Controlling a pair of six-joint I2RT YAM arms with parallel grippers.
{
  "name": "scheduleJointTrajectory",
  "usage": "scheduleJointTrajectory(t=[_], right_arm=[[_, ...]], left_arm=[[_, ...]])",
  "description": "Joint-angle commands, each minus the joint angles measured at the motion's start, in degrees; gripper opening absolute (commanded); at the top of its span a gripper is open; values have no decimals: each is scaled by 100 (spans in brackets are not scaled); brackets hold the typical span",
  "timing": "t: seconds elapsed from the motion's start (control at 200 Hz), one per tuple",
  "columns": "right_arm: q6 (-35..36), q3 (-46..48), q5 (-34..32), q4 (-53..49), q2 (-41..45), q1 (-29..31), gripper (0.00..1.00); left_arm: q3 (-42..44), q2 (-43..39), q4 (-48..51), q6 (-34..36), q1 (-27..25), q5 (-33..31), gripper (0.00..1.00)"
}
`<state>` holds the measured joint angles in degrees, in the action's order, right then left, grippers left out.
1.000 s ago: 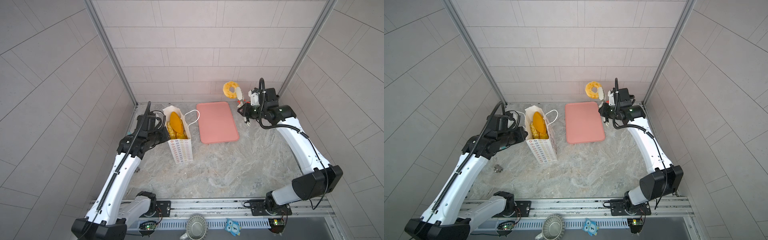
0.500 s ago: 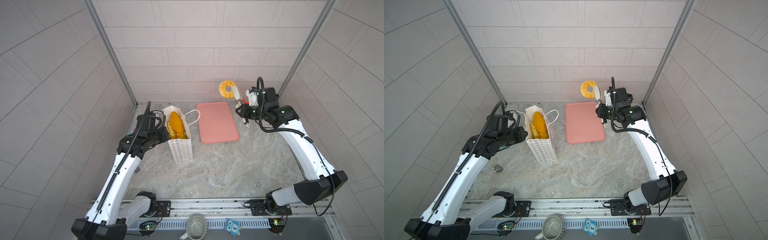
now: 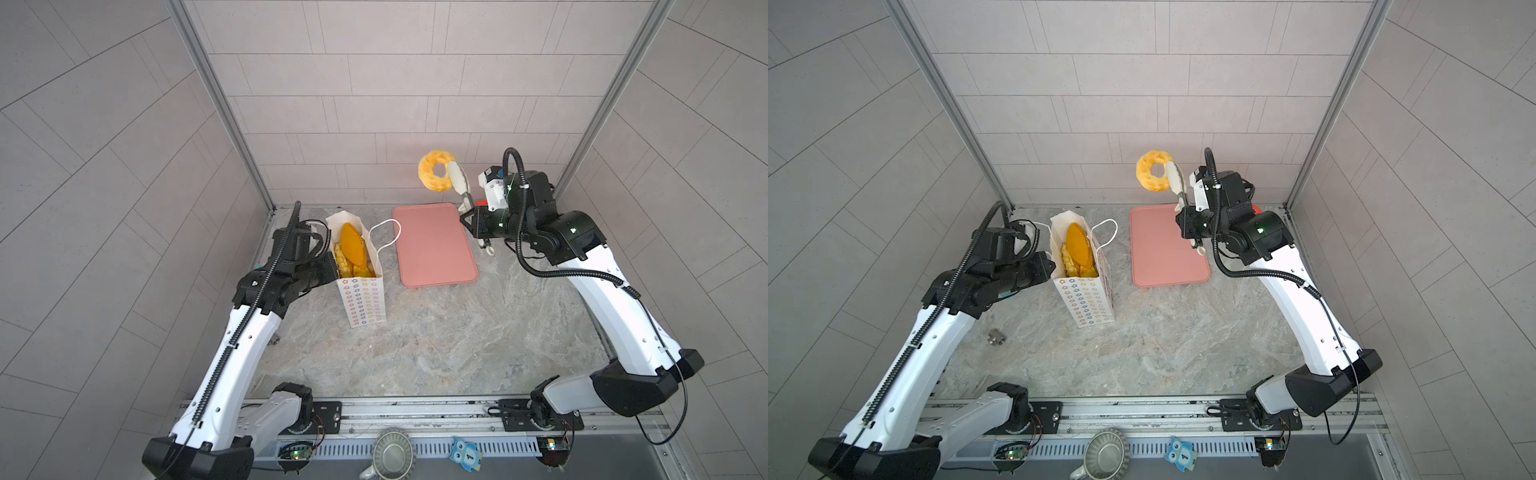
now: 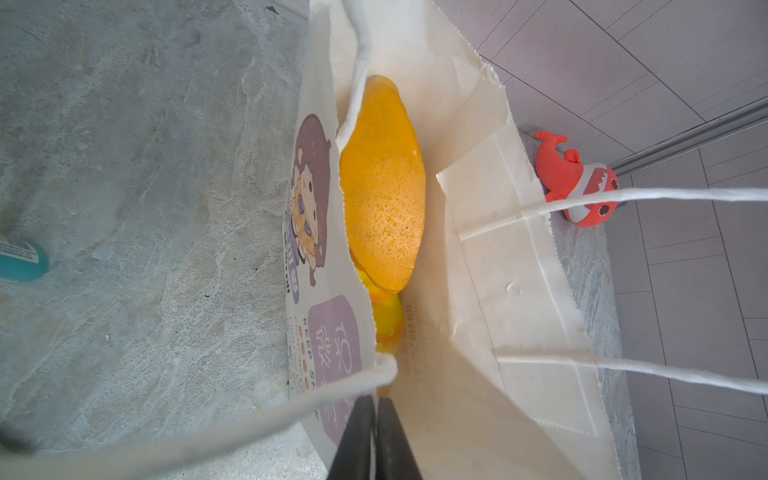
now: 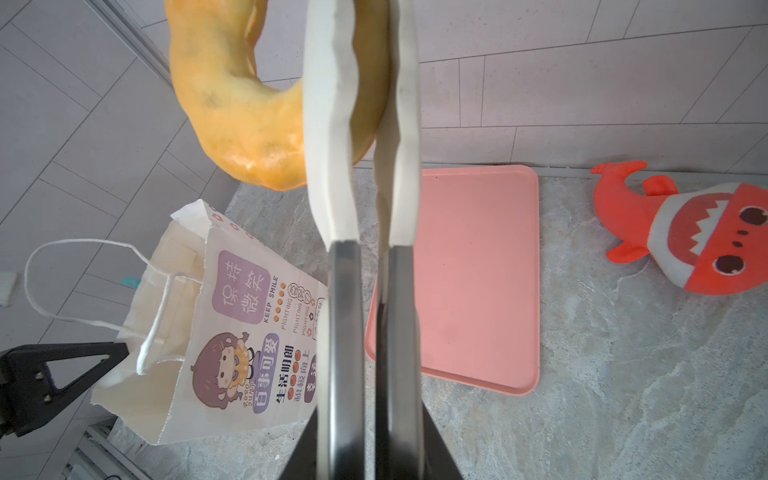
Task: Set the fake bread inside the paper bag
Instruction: 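Lift the ring donut off the pink tray with the right gripper's tongs, then carry the ring donut with the right gripper over the bag opening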
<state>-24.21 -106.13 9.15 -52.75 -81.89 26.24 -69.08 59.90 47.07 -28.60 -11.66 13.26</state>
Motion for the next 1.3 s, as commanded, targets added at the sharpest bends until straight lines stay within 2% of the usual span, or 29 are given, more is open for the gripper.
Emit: scheduleJointTrajectory(t=[0.0, 0.926, 1.296], right_arm=[[131, -261, -275, -3, 112, 170, 27], [753, -1656, -1675, -995, -732, 2082, 28], [1029, -2422, -2639, -1746, -1422, 2903, 28]], left_arm=[[-156, -62, 39, 12, -3, 8, 10], [-123, -107, 73, -6, -4, -24, 10], [-102, -153, 88, -10, -3, -51, 10]])
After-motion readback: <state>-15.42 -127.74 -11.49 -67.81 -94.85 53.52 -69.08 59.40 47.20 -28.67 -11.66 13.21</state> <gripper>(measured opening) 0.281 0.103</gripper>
